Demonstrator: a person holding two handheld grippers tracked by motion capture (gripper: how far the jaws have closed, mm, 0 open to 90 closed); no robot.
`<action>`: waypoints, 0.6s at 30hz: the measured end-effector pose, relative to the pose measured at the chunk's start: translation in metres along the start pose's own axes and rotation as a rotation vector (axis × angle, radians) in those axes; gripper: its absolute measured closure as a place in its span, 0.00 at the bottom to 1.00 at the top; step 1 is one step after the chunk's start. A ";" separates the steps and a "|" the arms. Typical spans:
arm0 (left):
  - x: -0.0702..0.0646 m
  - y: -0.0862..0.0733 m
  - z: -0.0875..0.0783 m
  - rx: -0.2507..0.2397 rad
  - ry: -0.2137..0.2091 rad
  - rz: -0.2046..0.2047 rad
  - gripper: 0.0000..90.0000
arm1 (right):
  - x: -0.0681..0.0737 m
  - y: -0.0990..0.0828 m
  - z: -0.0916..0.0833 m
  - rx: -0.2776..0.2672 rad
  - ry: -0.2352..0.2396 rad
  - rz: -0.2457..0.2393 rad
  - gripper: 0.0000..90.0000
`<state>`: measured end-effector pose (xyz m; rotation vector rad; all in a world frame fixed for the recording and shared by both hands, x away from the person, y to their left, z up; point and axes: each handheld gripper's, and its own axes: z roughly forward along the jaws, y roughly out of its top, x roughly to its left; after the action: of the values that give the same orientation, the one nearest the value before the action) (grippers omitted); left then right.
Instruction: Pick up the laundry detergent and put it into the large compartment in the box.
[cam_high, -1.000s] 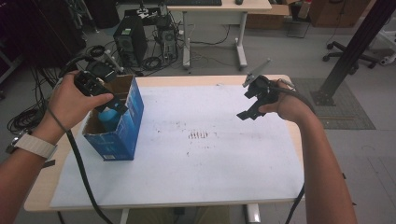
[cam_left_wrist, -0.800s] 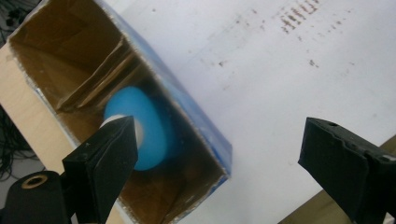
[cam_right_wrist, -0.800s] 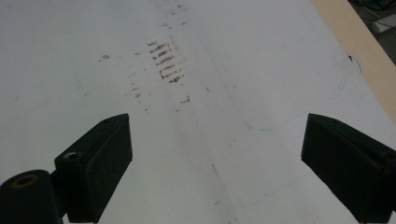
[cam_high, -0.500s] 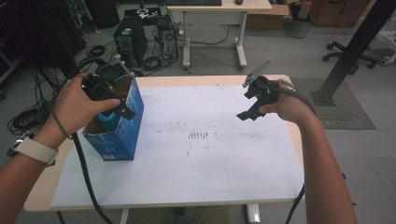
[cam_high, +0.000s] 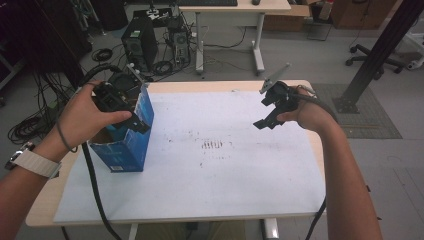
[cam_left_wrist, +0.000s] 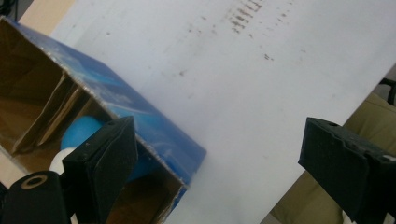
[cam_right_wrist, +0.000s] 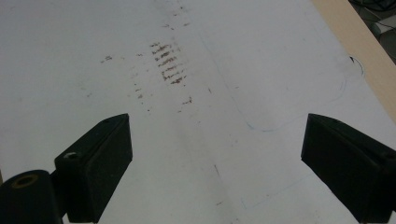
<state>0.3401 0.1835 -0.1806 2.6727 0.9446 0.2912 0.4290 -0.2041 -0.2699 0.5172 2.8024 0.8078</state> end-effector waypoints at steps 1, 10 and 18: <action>-0.001 0.000 0.000 0.002 -0.005 0.007 0.13 | 0.000 0.000 0.000 0.000 0.000 0.000 0.10; -0.012 0.004 0.001 -0.016 -0.041 0.071 0.13 | 0.001 -0.001 -0.001 0.003 -0.002 -0.002 0.10; -0.020 0.007 0.002 -0.023 -0.071 0.135 0.12 | 0.003 0.000 -0.001 0.003 -0.001 -0.002 0.10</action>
<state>0.3289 0.1652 -0.1818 2.7114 0.7375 0.2320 0.4262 -0.2041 -0.2690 0.5157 2.8029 0.8027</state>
